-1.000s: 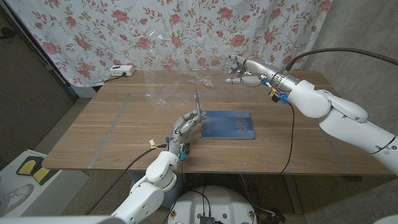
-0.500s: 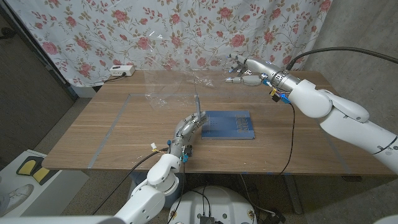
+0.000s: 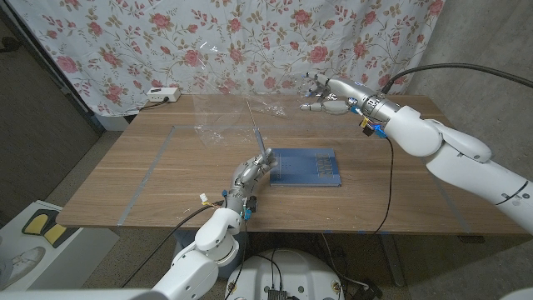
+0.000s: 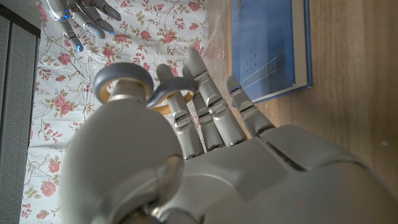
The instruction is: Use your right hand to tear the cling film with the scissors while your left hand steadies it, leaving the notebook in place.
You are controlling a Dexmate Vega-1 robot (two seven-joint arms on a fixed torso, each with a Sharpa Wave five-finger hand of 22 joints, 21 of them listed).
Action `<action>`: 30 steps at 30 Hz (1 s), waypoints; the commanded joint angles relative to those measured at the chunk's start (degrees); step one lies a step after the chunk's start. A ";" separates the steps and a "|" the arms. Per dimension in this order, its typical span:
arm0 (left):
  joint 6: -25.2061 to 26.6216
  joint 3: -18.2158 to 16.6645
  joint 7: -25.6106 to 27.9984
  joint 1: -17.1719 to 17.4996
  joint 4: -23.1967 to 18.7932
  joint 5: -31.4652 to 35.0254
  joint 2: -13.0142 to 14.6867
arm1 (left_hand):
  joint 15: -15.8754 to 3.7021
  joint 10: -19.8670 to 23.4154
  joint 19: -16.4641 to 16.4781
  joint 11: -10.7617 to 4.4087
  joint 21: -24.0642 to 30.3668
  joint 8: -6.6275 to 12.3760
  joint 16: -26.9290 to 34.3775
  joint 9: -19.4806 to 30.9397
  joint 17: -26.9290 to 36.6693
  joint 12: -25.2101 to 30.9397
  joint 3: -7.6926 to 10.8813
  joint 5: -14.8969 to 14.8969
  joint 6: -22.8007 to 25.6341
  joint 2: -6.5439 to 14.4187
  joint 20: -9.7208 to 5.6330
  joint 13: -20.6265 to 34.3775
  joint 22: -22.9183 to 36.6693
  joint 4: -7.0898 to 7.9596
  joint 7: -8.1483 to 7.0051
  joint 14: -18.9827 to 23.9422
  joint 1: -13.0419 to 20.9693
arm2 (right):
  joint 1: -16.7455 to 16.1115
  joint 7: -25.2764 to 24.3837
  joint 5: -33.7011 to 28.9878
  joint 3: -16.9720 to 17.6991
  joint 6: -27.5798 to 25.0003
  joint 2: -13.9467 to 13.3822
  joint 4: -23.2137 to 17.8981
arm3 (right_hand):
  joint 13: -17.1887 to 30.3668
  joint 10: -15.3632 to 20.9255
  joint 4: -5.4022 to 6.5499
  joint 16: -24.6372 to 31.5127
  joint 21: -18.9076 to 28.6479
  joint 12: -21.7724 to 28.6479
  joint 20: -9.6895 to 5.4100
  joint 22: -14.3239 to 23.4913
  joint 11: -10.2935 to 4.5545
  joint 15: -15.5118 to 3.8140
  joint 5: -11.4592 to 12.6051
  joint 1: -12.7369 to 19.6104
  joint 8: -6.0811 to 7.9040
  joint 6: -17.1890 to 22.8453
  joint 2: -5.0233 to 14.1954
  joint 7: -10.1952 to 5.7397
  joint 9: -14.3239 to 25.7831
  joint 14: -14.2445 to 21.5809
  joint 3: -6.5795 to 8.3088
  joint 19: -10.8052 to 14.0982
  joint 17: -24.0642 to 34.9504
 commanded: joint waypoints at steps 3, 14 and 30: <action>1.97 -0.50 1.98 1.08 -1.85 -0.39 1.37 | 0.28 8.96 0.78 -7.09 0.77 0.64 -0.54 -0.59 -0.31 0.42 -1.20 0.39 1.80 -1.64 0.03 -0.75 -0.10 0.52 0.62 1.62 -1.78 | 1.15 0.14 0.32 -1.14 0.20 0.63 1.24 | -0.05 -0.05 -0.40 0.39 -0.30 -0.37 0.13 0.14 0.12 -6.65 0.41 -0.50 0.41 0.03 -0.03 0.13 -0.01 -0.35 0.25 0.11 -0.02; 0.96 -0.70 2.45 1.51 -1.06 -0.17 0.93 | 0.34 9.21 0.55 -6.57 0.85 0.04 -1.82 -1.67 -1.24 -0.28 -2.88 0.39 2.23 -3.01 0.49 -1.93 -0.43 1.88 1.24 2.19 -5.48 | 1.37 -0.07 0.57 -1.49 1.00 0.75 1.96 | -0.18 0.00 -0.57 0.25 -0.44 -0.49 0.19 0.15 -0.02 -6.57 0.41 -0.60 0.46 0.10 -0.07 0.17 -0.04 -0.70 0.25 0.06 -0.21; 1.82 -2.06 4.67 2.14 -1.89 3.29 2.77 | 0.75 9.88 0.03 -4.65 0.82 -0.09 -3.22 -2.41 -2.30 -0.79 -3.60 0.53 3.58 -2.34 2.01 -2.56 -0.84 3.23 2.60 2.71 -8.52 | 1.48 -0.89 0.78 -1.67 2.05 1.31 2.84 | -0.30 0.05 -0.88 0.24 -0.69 -0.62 0.36 0.15 -0.17 -6.56 0.43 -0.69 0.49 0.16 0.00 0.14 -0.09 -1.15 0.30 -0.08 -0.32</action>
